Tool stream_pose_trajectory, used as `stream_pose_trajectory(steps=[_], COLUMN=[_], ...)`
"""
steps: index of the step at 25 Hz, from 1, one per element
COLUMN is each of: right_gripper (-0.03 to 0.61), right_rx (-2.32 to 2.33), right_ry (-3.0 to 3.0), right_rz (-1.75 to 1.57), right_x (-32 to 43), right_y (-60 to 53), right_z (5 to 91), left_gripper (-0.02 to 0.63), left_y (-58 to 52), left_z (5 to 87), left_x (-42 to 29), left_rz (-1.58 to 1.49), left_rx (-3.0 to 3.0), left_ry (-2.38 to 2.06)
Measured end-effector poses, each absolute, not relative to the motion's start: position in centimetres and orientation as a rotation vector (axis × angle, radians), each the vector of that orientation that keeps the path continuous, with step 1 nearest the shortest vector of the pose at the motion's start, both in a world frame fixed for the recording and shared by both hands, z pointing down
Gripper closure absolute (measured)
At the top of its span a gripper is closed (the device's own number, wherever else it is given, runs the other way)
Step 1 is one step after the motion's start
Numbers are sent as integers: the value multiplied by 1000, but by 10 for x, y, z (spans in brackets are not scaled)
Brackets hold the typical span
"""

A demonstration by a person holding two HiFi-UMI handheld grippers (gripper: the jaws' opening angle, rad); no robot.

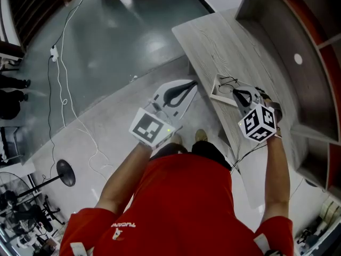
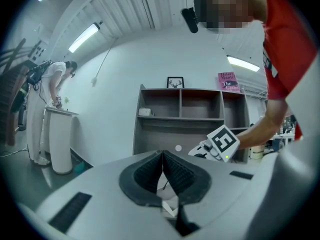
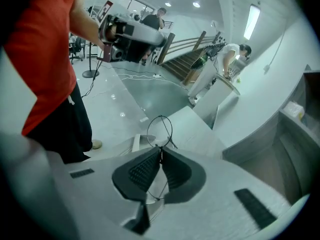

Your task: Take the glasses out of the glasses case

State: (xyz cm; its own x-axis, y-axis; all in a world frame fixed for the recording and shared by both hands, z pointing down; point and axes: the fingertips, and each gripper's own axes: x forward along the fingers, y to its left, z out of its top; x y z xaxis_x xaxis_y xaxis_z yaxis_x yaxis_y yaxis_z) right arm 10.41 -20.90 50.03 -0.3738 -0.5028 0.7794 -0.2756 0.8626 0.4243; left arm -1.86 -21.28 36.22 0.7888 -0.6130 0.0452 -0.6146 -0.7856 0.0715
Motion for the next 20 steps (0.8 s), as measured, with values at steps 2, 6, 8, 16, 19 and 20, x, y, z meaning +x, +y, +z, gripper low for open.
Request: stream_pose_trajectory(steps=[2,6,8,16,19,20], right_gripper=[558,560,560,561,561,561], right_rx=[603,666,681,607,546,522], right_ry=[-1990,-2005,-2007,-2029,-2021,-2017], right_rz=[-330,-446,-509,-747,-844,-874], right_x=[101,95,91,71,60,56], right_y=[-205,-199,-196,-160,-146,-141], right_z=[487,462,453,421,413,411], left_gripper=[603,603,603,602,601,602], left_y=[-213,-215,-217,-231,-237,-238], left_z=[363,362,360,345,341,342], left_x=[-20,-20,-19,-26,-25,-23], left_rz=[34,34,34,39,54,61], left_rx=[2888,2883,2884,2899,2906,2911], left_ry=[-997,-1001,-999,-1028,-996,-980])
